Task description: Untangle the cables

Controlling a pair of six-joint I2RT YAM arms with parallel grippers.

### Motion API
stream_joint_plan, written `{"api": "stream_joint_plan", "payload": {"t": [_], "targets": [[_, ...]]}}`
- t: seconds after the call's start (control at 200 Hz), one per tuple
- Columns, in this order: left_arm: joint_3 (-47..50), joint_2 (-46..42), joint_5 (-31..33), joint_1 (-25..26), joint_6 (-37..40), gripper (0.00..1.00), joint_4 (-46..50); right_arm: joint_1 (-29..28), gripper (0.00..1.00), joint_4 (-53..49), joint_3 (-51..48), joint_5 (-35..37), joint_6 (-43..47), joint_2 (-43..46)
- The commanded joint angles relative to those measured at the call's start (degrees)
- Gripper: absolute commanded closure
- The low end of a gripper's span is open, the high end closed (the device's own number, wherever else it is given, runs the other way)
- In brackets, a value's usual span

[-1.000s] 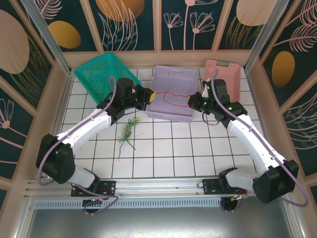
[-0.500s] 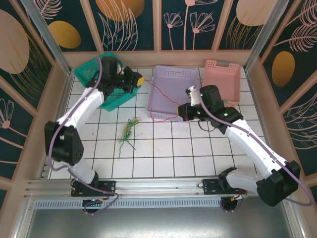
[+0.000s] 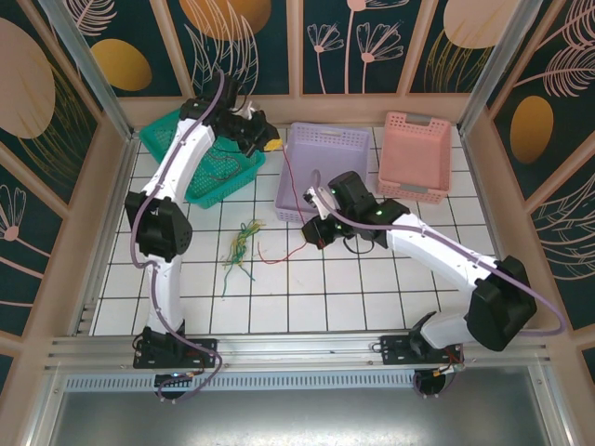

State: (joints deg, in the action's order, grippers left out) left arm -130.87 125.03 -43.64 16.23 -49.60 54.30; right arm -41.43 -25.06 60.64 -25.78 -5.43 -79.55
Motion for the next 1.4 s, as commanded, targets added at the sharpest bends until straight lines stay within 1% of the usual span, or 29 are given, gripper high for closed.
{"api": "stream_joint_plan", "payload": {"t": [0.0, 0.075, 0.18, 0.25, 0.285, 0.32, 0.405, 0.445, 0.5, 0.58, 0.646, 0.691, 0.756, 0.816, 0.881, 0.941, 0.986, 1.081, 1.166, 1.266, 1.396], "targets": [[-4.5, 2.2, 1.8, -2.9, 4.5, 1.00, -7.5, -2.6, 1.00, -8.7, -0.2, -12.3, -0.1, -1.3], [-4.4, 2.5, 0.0, -2.8, 4.9, 1.00, -8.9, -2.6, 1.00, -8.5, 0.7, -14.8, -0.6, -2.2], [-4.5, 2.4, 0.1, -2.8, 5.0, 1.00, -8.8, -2.0, 1.00, -9.4, 2.7, -12.3, -1.6, -2.6], [-4.7, 1.9, 2.4, -2.9, 5.6, 0.72, -7.1, -0.1, 1.00, -9.3, 4.1, -10.7, -3.5, -2.5], [-5.3, 1.5, 5.7, -3.0, 5.9, 0.61, -5.2, 0.9, 1.00, -9.2, 4.8, -10.0, -4.8, -2.4], [-6.5, 1.2, 9.5, -3.2, 6.2, 0.55, -1.9, 1.7, 1.00, -9.2, 5.5, -9.3, -5.7, -2.3], [-9.4, -0.4, 18.8, -3.6, 4.5, 0.47, 2.7, 2.8, 1.00, -9.4, 7.0, -7.1, -7.6, -2.6], [-9.6, -2.0, 21.6, -3.6, 2.9, 0.43, 3.5, 2.9, 1.00, -9.8, 7.7, -5.2, -8.4, -3.1], [-8.3, -5.3, 25.4, -3.6, 0.4, 0.42, 3.5, 2.9, 1.00, -10.2, 8.8, -2.8, -9.5, -3.6], [-3.8, -10.8, 32.2, -3.6, -2.4, 0.41, 3.7, 3.0, 1.00, -9.4, 9.8, 0.6, -11.2, -3.9], [1.4, -16.4, 35.4, -3.5, -5.4, 0.40, 2.9, 2.9, 1.00, -8.9, 10.4, 2.9, -11.9, -3.9], [6.8, -20.3, 34.6, -3.3, -8.0, 0.40, 0.4, 2.5, 1.00, -8.9, 11.0, 5.7, -11.8, -4.0], [16.5, -25.6, 30.2, -1.9, -13.4, 0.40, -6.3, 1.8, 1.00, -8.9, 11.7, 9.0, -11.5, -4.2], [25.1, -30.8, 27.1, 1.3, -19.6, 0.39, -12.5, 1.4, 1.00, -9.0, 12.4, 12.9, -11.2, -4.5], [32.2, -33.9, 26.2, 5.8, -24.8, 0.39, -16.8, 1.0, 1.00, -9.0, 13.5, 16.3, -10.7, -4.9], [36.8, -35.5, 26.3, 9.5, -28.1, 0.40, -18.7, 0.8, 1.00, -8.7, 14.4, 18.0, -10.1, -5.2], [39.4, -36.6, 27.6, 11.6, -29.9, 0.41, -19.3, 0.5, 1.00, -8.3, 15.0, 18.9, -9.8, -5.3], [44.7, -38.3, 30.1, 14.8, -33.3, 0.45, -22.9, -0.4, 1.00, -7.1, 15.7, 19.7, -9.2, -5.4], [46.9, -37.1, 28.8, 15.8, -34.7, 0.46, -26.3, -1.3, 1.00, -5.2, 15.6, 19.1, -8.9, -4.9], [47.0, -35.3, 29.5, 16.3, -34.4, 0.46, -27.9, -2.0, 1.00, -3.2, 15.1, 17.6, -8.8, -4.3], [46.9, -33.3, 29.3, 16.3, -34.3, 0.52, -29.4, -2.8, 1.00, -2.3, 14.6, 16.5, -8.7, -3.7]]}}
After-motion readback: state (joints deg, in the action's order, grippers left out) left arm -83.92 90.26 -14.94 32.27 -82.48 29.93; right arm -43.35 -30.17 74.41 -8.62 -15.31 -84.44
